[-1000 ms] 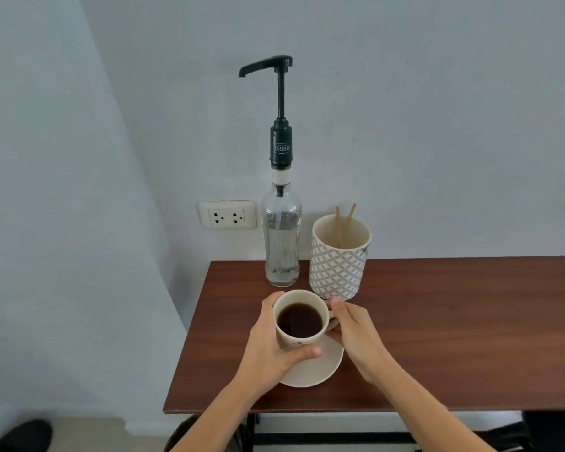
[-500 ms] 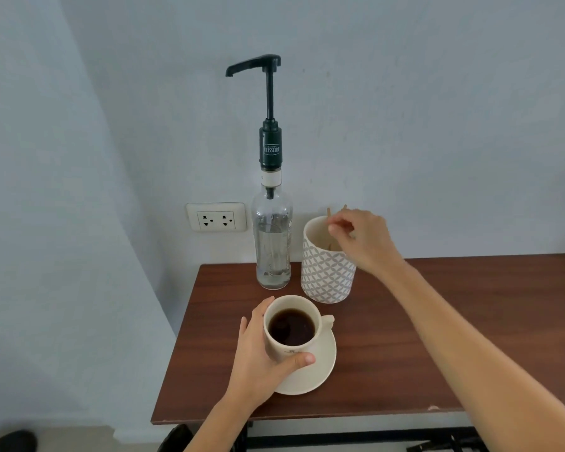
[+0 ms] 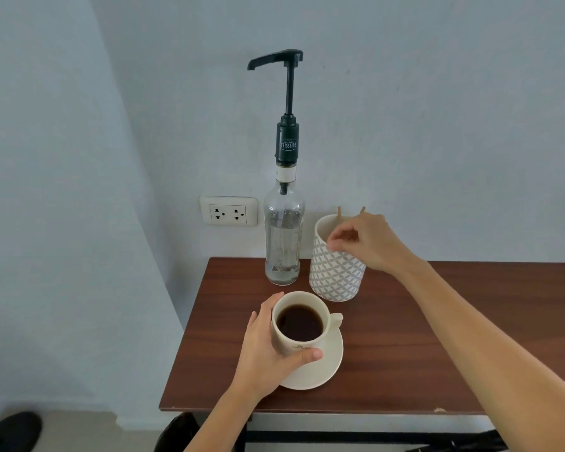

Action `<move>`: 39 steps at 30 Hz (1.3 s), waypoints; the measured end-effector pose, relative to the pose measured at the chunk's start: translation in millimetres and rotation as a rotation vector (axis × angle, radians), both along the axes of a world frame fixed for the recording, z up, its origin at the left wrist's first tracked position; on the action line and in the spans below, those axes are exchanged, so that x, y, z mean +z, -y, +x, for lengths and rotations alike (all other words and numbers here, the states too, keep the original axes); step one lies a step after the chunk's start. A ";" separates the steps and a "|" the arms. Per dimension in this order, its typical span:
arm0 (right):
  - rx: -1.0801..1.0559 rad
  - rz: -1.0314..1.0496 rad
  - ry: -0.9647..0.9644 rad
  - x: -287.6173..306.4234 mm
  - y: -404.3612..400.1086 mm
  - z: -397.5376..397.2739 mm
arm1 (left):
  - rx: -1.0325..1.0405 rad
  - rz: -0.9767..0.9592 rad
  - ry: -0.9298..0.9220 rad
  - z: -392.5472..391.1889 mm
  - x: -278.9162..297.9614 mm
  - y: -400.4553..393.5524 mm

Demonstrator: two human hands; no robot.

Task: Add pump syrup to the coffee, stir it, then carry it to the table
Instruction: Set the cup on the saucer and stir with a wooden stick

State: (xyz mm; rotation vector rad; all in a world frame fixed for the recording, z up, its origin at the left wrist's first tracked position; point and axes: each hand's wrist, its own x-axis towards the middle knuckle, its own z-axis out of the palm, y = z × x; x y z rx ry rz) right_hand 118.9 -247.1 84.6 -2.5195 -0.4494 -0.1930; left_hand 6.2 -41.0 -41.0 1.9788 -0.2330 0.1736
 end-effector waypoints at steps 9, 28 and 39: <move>-0.034 0.567 0.511 8.8 -10.1 -88.0 | 0.013 -0.015 0.026 -2.1 0.0 -1.6; 0.049 0.409 0.245 -61.7 -58.3 -86.7 | 0.033 -0.015 0.043 -1.4 -4.1 -3.2; 0.089 0.463 0.194 -62.1 -61.6 -99.9 | 0.032 -0.024 0.060 1.4 -7.3 -4.3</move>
